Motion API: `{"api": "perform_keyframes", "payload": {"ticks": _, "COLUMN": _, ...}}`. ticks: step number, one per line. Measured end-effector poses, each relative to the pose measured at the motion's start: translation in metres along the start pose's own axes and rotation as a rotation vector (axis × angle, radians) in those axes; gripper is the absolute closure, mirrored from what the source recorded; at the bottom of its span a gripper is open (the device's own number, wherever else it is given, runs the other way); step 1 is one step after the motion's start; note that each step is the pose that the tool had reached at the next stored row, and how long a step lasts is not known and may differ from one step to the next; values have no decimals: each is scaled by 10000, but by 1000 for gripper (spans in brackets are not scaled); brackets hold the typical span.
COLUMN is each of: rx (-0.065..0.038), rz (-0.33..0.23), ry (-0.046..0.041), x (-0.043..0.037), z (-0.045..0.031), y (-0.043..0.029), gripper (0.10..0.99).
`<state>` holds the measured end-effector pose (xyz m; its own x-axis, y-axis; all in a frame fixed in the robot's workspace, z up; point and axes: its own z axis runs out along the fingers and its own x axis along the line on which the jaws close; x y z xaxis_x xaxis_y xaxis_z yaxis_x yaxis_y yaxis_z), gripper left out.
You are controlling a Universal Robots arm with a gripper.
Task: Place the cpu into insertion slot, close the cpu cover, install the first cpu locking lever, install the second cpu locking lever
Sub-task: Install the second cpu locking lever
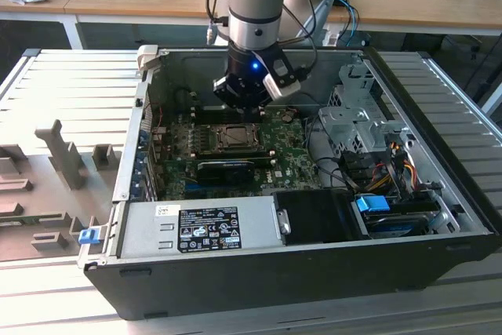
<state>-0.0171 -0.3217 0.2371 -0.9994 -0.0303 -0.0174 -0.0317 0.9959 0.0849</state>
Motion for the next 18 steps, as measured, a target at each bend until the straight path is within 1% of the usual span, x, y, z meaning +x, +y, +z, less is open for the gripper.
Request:
{"api": "perform_keyframes", "payload": {"ticks": 3, "rx": 0, "rz": -1, "ry": 0, "x": 1, "z": -7, "y": -28, "gripper": 980}}
{"api": "perform_keyframes", "payload": {"ticks": 7, "rx": 1, "rz": 0, "ry": 1, "x": 0, "z": -65, "y": -37, "gripper": 980}}
{"api": "perform_keyframes", "payload": {"ticks": 10, "rx": 0, "rz": 0, "ry": 0, "x": 1, "z": -74, "y": -66, "gripper": 980}}
{"api": "perform_keyframes", "payload": {"ticks": 16, "rx": -1, "rz": 0, "ry": 8, "x": 7, "z": -87, "y": -245, "gripper": 980}}
{"api": "perform_keyframes", "payload": {"ticks": 18, "rx": -6, "rz": 0, "ry": 9, "x": 8, "z": -89, "y": -288, "gripper": 980}}
